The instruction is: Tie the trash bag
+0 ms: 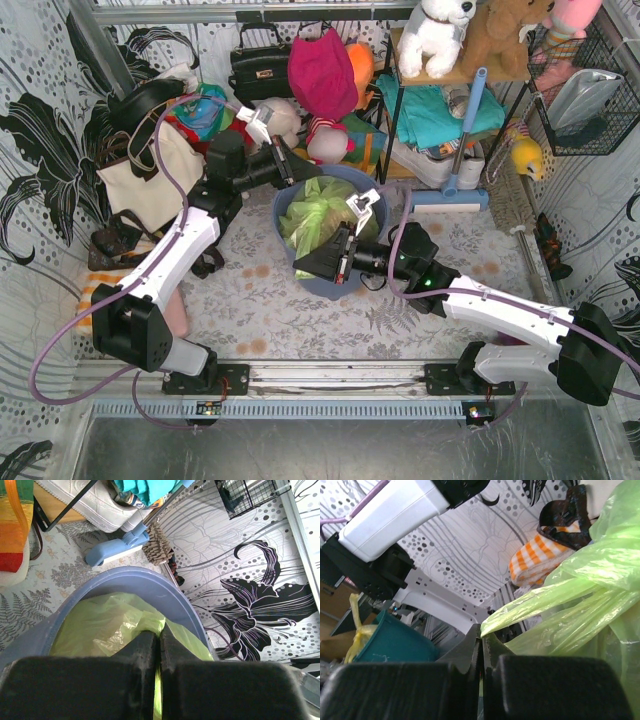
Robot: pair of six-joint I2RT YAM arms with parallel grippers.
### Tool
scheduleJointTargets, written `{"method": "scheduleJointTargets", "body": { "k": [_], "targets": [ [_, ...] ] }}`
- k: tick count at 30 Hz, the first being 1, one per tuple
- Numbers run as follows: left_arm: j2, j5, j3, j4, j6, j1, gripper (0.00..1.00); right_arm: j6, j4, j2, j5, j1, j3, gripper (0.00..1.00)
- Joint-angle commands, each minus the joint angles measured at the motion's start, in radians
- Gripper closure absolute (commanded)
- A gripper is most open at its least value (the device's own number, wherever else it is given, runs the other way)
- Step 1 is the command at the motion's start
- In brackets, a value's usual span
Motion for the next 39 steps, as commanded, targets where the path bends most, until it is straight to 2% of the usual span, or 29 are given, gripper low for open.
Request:
{"method": "scheduleJointTargets", "body": {
  "k": [1,8,14,23,26,32,34,39],
  "targets": [
    [0.011,-0.039,0.044,0.046,0.015,0.007,0.91,-0.022,0.031,-0.027,-0.109,-0.004,0.0,1.0],
    [0.096,-0.092,0.174,0.009,0.055,0.008,0.93,-0.021,0.003,-0.037,-0.23,-0.004,0.02,1.0],
    [0.154,-0.126,0.208,0.032,0.055,0.013,0.94,-0.001,-0.009,-0.054,-0.352,-0.004,0.012,1.0],
    [0.248,-0.159,0.296,0.029,0.055,0.039,0.95,0.117,0.156,-0.05,-0.564,-0.003,0.038,1.0],
    [0.287,-0.145,0.364,0.03,0.042,0.043,0.96,0.024,0.047,-0.082,-0.555,-0.004,0.112,1.0],
    [0.313,-0.136,0.44,0.053,0.018,0.043,0.96,-0.308,-0.419,-0.167,-0.352,-0.007,0.336,1.0],
    [0.31,-0.147,0.435,0.056,0.022,0.044,0.96,-0.34,-0.449,-0.202,-0.302,-0.007,0.342,1.0],
    [0.32,-0.178,0.391,0.061,0.047,0.045,0.96,-0.318,-0.474,-0.239,-0.294,-0.007,0.236,1.0]
  ]
}}
